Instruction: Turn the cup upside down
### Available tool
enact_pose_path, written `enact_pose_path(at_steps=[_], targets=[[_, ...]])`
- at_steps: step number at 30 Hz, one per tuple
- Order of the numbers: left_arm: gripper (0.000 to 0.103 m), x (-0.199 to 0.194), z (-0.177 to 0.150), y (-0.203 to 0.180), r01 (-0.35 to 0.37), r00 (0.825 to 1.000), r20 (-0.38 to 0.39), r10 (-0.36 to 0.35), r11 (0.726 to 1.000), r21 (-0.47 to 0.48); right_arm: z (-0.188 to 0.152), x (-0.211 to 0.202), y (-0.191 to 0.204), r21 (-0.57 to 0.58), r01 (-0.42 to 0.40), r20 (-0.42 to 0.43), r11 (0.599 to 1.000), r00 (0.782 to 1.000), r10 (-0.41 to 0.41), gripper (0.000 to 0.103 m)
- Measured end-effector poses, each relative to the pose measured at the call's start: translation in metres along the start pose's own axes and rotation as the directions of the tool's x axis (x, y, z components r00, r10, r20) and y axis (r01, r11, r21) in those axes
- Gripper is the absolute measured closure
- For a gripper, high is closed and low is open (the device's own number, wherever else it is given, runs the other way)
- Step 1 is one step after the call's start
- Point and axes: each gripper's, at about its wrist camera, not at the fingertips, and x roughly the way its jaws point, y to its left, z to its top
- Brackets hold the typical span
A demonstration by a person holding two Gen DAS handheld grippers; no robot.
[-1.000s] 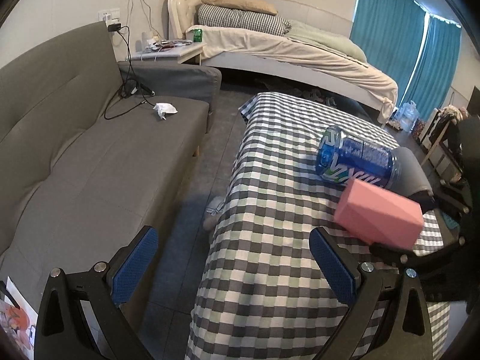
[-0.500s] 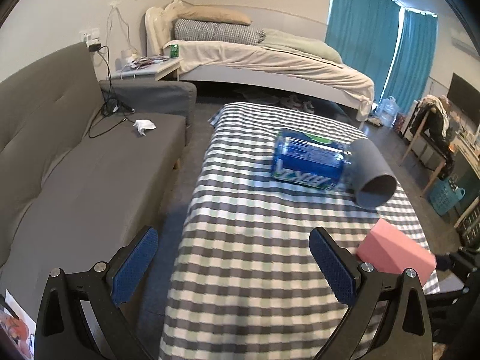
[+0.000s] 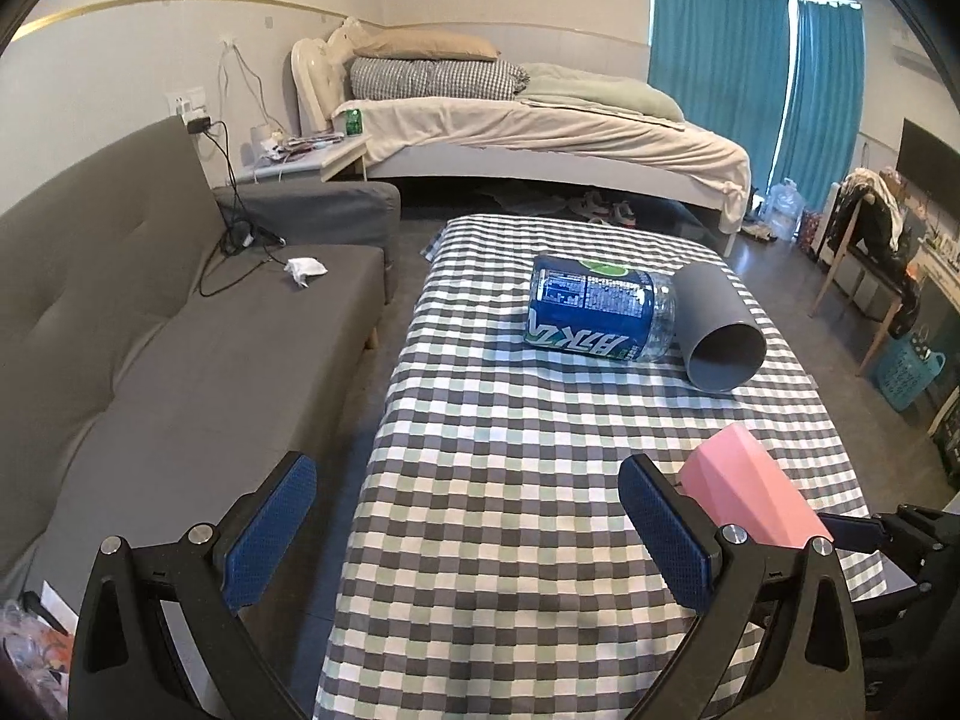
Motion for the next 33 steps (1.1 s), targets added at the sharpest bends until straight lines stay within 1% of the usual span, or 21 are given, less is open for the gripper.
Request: enact_pose_path(at_steps=[3,6,7,10,13,20,25,28,31,33], targets=[[0.0,-0.004,0.002,-0.008,-0.014,1.0,0.003,0.014,1.0,0.015,0.001,-0.008,-0.004,0.019,-0.036,0.013,0.999,0.999,0.036,0.018],[0.0,-0.008,0.004,-0.02,-0.016,1.0,0.01,0.015,0.999,0.04,0.004,-0.026,-0.014,0.017,-0.035,0.074,0.999,0.997,0.034,0.018],[0.0,-0.01,0.005,-0.025,-0.011,1.0,0.009,0.011,0.999,0.049,0.004,-0.038,-0.02,0.008,-0.024,0.12,1.0,0.993,0.023,0.018],[0.0,-0.011,0.006,-0.037,0.002,1.0,-0.003,-0.002,0.998,0.07,0.005,-0.059,-0.032,-0.024,0.013,0.194,1.0,0.981,-0.008,0.018],[0.0,-0.011,0.006,-0.051,0.01,1.0,-0.027,-0.008,0.996,0.092,0.003,-0.077,-0.05,-0.042,0.028,0.25,0.999,0.968,-0.017,0.017],[0.0,-0.009,0.007,-0.091,0.078,0.994,-0.082,-0.069,0.991,0.111,0.002,-0.097,-0.086,-0.04,0.079,0.298,0.996,0.953,-0.064,0.018],[0.0,-0.001,0.006,-0.12,0.13,0.984,-0.139,-0.108,0.979,0.16,-0.001,-0.102,-0.103,-0.014,0.076,0.321,0.997,0.945,-0.068,0.018],[0.0,0.008,0.01,-0.13,0.153,0.976,-0.176,-0.125,0.976,0.157,-0.002,-0.101,-0.108,-0.006,0.087,0.324,0.996,0.943,-0.08,0.018],[0.0,0.023,0.014,-0.138,0.173,0.962,-0.236,-0.138,0.975,0.136,0.0,-0.099,-0.113,0.005,0.098,0.32,0.995,0.943,-0.094,0.018],[0.0,0.034,0.015,-0.141,0.184,0.948,-0.284,-0.144,0.976,0.12,0.003,-0.098,-0.117,0.015,0.103,0.317,0.995,0.943,-0.102,0.018]])
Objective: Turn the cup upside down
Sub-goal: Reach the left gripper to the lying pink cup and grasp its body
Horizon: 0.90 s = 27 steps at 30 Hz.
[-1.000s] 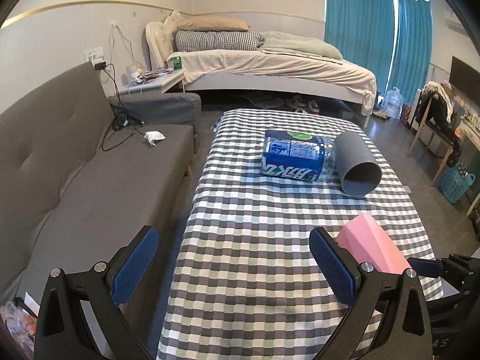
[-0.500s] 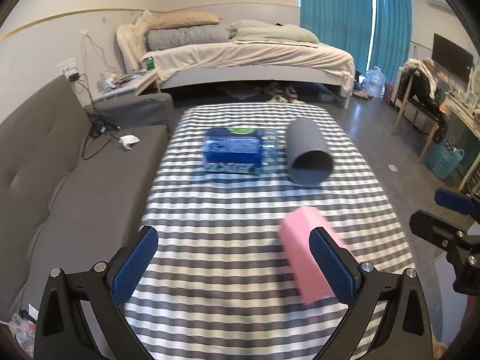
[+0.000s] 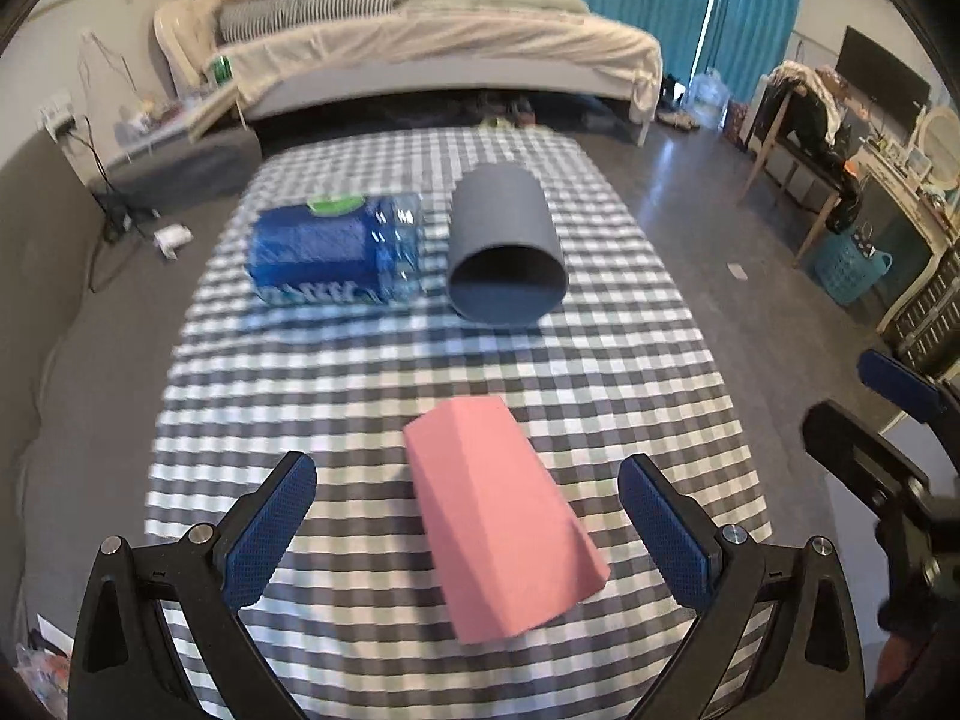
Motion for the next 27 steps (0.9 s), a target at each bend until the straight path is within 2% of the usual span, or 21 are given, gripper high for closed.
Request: enact_pose_path(at_steps=[5,12,17,19,22,27], targets=[[0.0,0.026,0.003,0.0,0.004,0.995,-0.1,-0.006,1.0,-0.018,-0.004,0.015,-0.003,0.02,0.004,-0.034,1.0,0.999,-0.003,0.018],[0.002,0.041,0.0,0.001,0.044,0.985,-0.166,-0.048,0.999,-0.025,-0.008,0.03,-0.005,0.034,0.019,-0.068,0.999,0.998,-0.016,0.018],[0.015,0.046,0.005,0.0,0.086,0.974,-0.207,-0.09,0.996,-0.027,-0.008,0.034,-0.004,0.036,0.017,-0.079,0.999,0.997,-0.014,0.018],[0.033,0.045,0.007,0.001,0.087,0.973,-0.21,-0.091,0.996,-0.025,-0.008,0.034,-0.004,0.034,0.021,-0.079,0.999,0.997,-0.018,0.018],[0.039,0.039,0.013,0.004,0.094,0.977,-0.191,-0.097,0.995,-0.025,-0.008,0.032,-0.005,0.038,0.027,-0.075,0.999,0.997,-0.024,0.018],[0.041,0.017,0.019,0.002,0.105,0.991,-0.083,-0.104,0.995,0.004,-0.011,0.031,-0.006,0.045,0.03,-0.076,0.999,0.997,-0.026,0.018]])
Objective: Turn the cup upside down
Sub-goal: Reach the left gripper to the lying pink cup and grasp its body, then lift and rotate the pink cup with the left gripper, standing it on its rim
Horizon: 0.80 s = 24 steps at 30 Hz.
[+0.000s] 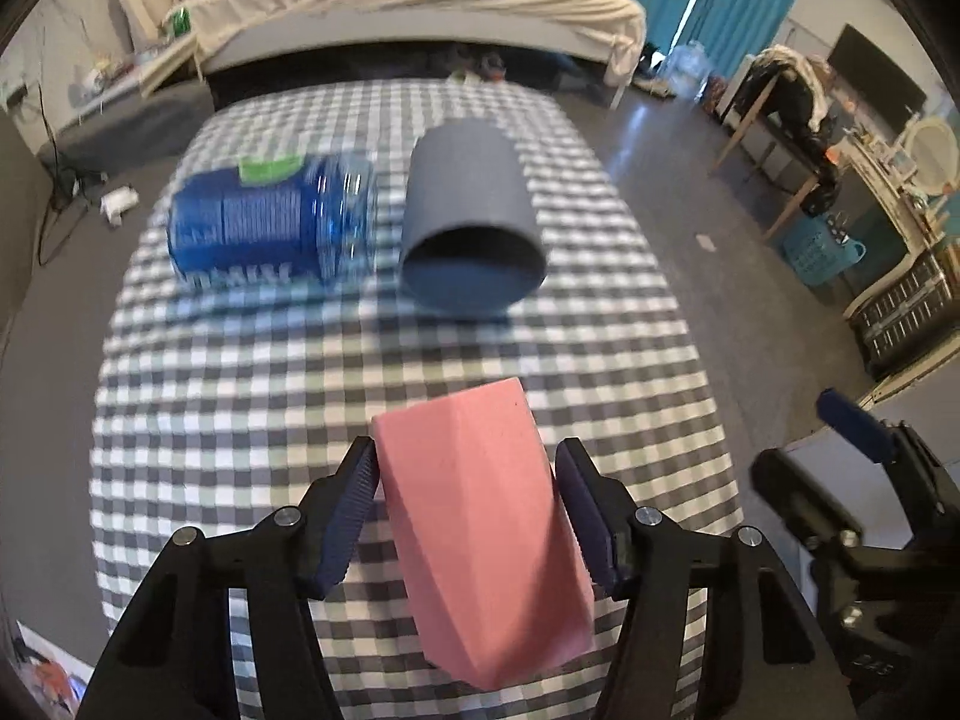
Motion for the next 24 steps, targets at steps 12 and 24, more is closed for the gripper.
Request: enact_pose_path(at_steps=[12,24], targets=[[0.042,-0.027,-0.03,-0.018,-0.124,0.972,0.219,0.088,0.98,0.158,-0.007,-0.007,-0.005,0.007,0.017,0.009,1.0,1.0,-0.017,0.018],[0.009,-0.023,-0.059,-0.012,-0.004,0.976,0.215,-0.038,0.982,0.19,-0.008,-0.012,0.0,-0.007,0.025,0.014,1.0,1.0,-0.025,0.018]])
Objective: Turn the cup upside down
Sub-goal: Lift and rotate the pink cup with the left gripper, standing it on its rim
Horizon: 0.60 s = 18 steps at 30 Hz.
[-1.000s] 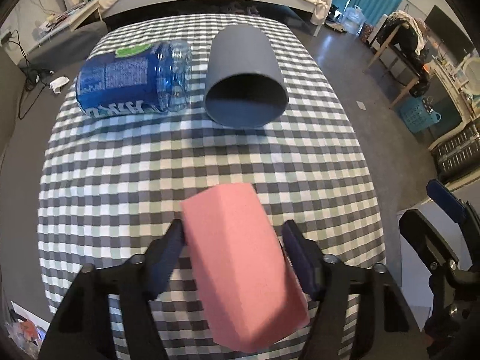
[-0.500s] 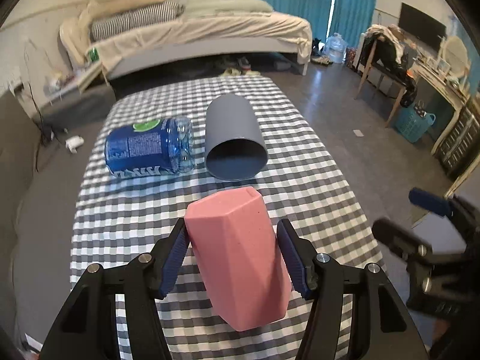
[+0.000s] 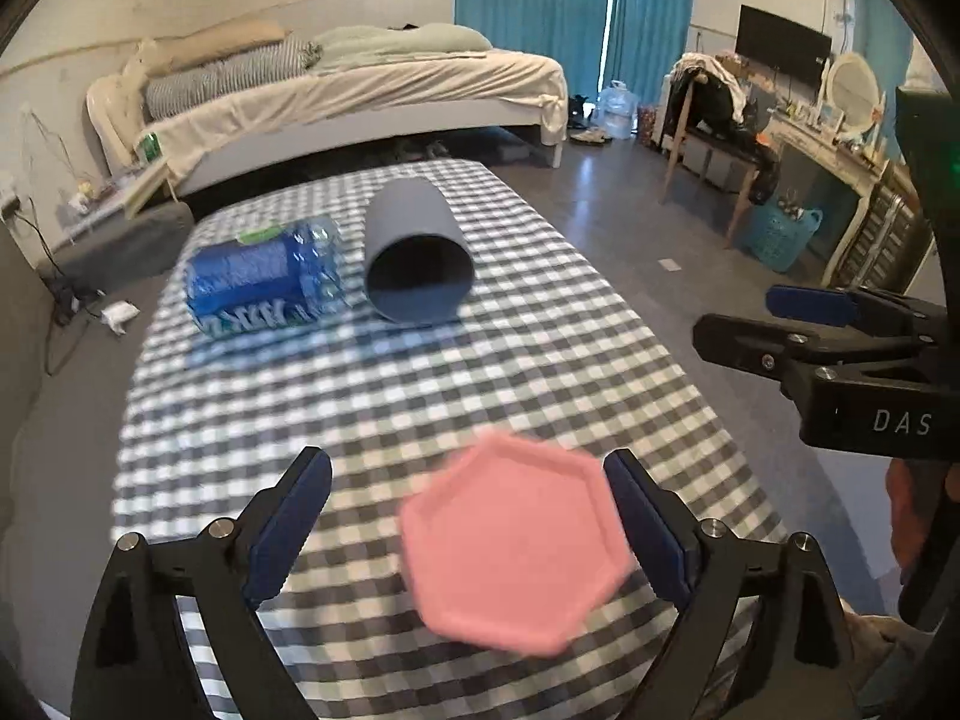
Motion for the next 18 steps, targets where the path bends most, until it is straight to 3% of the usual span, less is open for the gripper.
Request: enact_pose_path(at_steps=[5,6,7,9,12,18], targets=[[0.009,0.013,-0.011,-0.002,0.043,0.998,-0.05,-0.043,0.999,-0.006,0.001,-0.002,0.002,-0.007,0.007,-0.001,1.0,1.0,-0.007,0.017],[0.012,0.015,-0.013,-0.003,0.043,0.997,-0.06,-0.043,0.999,-0.002,0.0,-0.001,0.002,-0.006,0.009,-0.003,1.0,1.0,-0.009,0.018],[0.025,0.018,-0.014,-0.003,0.048,0.996,-0.07,-0.047,0.999,0.001,0.0,-0.001,0.002,-0.006,0.01,-0.007,1.0,1.0,-0.01,0.018],[0.038,0.022,-0.017,-0.001,0.042,0.995,-0.089,-0.041,0.999,0.005,-0.001,0.0,0.003,-0.009,0.011,-0.01,1.0,1.0,-0.011,0.018],[0.038,0.021,-0.017,0.004,0.063,0.995,-0.078,-0.062,0.998,0.0,-0.001,0.002,0.007,-0.016,0.009,-0.017,1.0,1.0,-0.009,0.018],[0.038,0.022,-0.004,0.008,0.004,1.0,-0.001,-0.004,0.999,0.032,-0.002,0.009,0.012,-0.032,0.009,-0.031,0.999,0.999,-0.01,0.018]])
